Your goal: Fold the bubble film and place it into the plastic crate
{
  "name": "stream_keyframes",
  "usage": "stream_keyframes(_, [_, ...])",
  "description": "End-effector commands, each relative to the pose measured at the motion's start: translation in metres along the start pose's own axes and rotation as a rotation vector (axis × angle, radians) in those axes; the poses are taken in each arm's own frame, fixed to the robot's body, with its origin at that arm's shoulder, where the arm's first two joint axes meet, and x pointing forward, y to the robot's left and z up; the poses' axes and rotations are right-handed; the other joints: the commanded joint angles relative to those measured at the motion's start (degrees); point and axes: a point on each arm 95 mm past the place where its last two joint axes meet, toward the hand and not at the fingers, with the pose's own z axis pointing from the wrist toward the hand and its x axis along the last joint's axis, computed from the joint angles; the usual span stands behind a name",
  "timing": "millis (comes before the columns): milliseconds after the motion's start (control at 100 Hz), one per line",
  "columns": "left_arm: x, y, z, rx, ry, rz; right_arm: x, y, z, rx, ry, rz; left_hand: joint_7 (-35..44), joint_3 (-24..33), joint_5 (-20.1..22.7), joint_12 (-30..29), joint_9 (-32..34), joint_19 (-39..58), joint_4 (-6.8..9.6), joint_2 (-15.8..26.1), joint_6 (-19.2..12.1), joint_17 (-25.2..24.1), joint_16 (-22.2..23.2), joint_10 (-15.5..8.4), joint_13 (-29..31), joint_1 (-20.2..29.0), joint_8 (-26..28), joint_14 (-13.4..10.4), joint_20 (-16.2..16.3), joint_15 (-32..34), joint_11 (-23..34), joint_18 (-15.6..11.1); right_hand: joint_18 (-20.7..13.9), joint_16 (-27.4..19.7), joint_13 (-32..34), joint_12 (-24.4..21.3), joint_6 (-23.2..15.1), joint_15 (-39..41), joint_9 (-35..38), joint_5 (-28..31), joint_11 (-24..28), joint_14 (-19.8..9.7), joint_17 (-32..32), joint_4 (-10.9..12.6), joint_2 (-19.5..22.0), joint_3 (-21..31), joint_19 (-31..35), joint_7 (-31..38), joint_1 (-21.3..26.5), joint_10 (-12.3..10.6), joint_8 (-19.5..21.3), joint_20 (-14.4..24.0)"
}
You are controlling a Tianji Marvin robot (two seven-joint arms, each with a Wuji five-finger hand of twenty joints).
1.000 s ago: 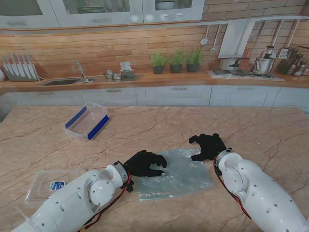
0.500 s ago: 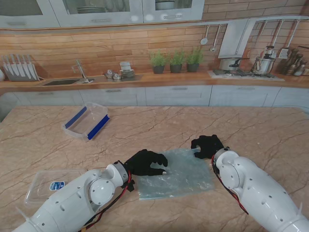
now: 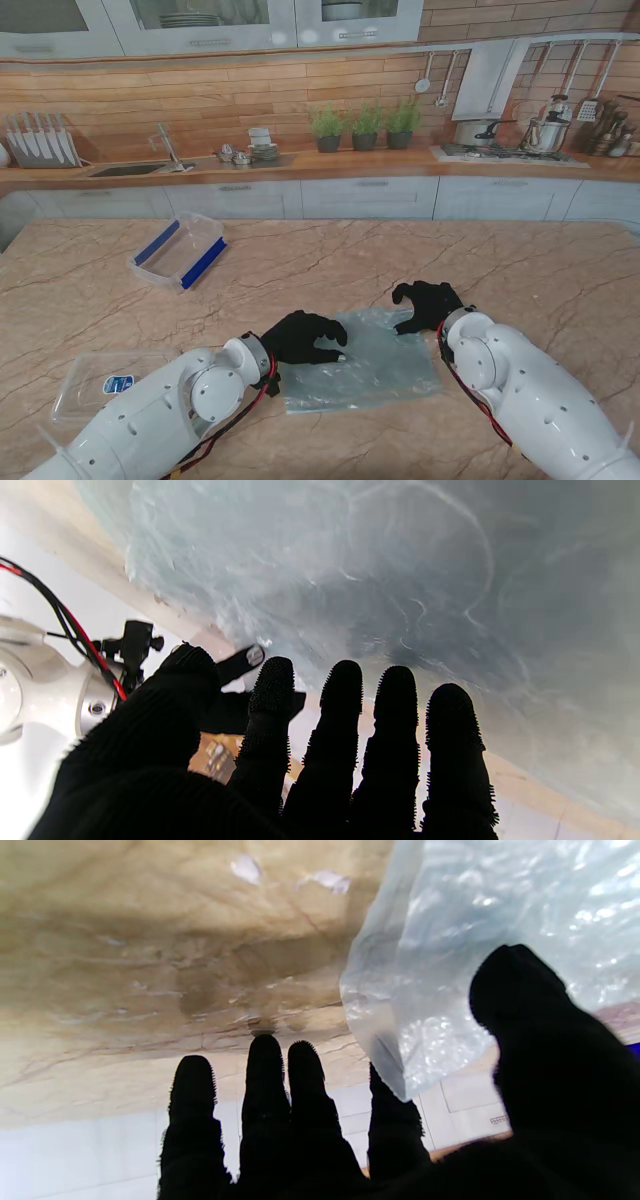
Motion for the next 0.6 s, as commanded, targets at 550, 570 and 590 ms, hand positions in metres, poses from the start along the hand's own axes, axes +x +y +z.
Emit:
stream_keyframes(550, [-0.0117, 0.0072, 0.0034, -0.137, -0.033, -0.009, 0.0027, -0.0113, 0.009, 0.009, -0.063, 0.061, -3.4, -4.5, 1.4, -1.5, -0.6, -0.9, 2.81, 3.1, 0.2, -1.0, -0.8, 0.6, -0.8, 2.6, -0.2, 1.7, -0.7, -0.6, -2.2, 0.5, 0.4, 0.3, -1.1, -0.4, 1.3, 1.3, -2.2, 3.4, 0.6, 1.1, -1.3, 1.4, 1.3, 6.0, -2.9, -4.6, -0.3, 1.6, -5.9, 3.0])
stream_keyframes(570, [-0.0118, 0.0071, 0.0033, -0.138, -0.034, -0.009, 0.0027, -0.0117, 0.0091, 0.017, -0.064, 0.057, -3.4, -4.6, 1.5, -1.5, -0.6, -0.9, 2.82, 3.1, 0.2, -0.9, -0.8, 0.6, -0.8, 2.7, -0.1, 1.6, -0.7, -0.5, -2.2, 0.5, 0.4, 0.1, -1.2, -0.5, 1.0, 1.3, -2.2, 5.3, 0.7, 1.0, -1.3, 1.4, 0.6, 7.2, -3.0, -3.8, 0.1, 1.7, -5.7, 3.0])
stream_keyframes(590, [-0.0119, 0.0071, 0.0033, -0.139, -0.035, -0.009, 0.0027, -0.0121, 0.009, 0.027, -0.065, 0.052, -3.5, -4.6, 1.4, -1.5, -0.6, -0.9, 2.82, 3.2, 0.2, -1.0, -0.8, 0.6, -0.9, 2.7, -0.1, 1.6, -0.7, -0.6, -2.2, 0.4, 0.4, 0.0, -1.2, -0.6, 0.7, 1.3, -2.2, 6.8, 0.7, 1.0, -1.2, 1.3, 0.2, 8.1, -3.1, -3.2, 0.4, 1.7, -5.5, 3.0])
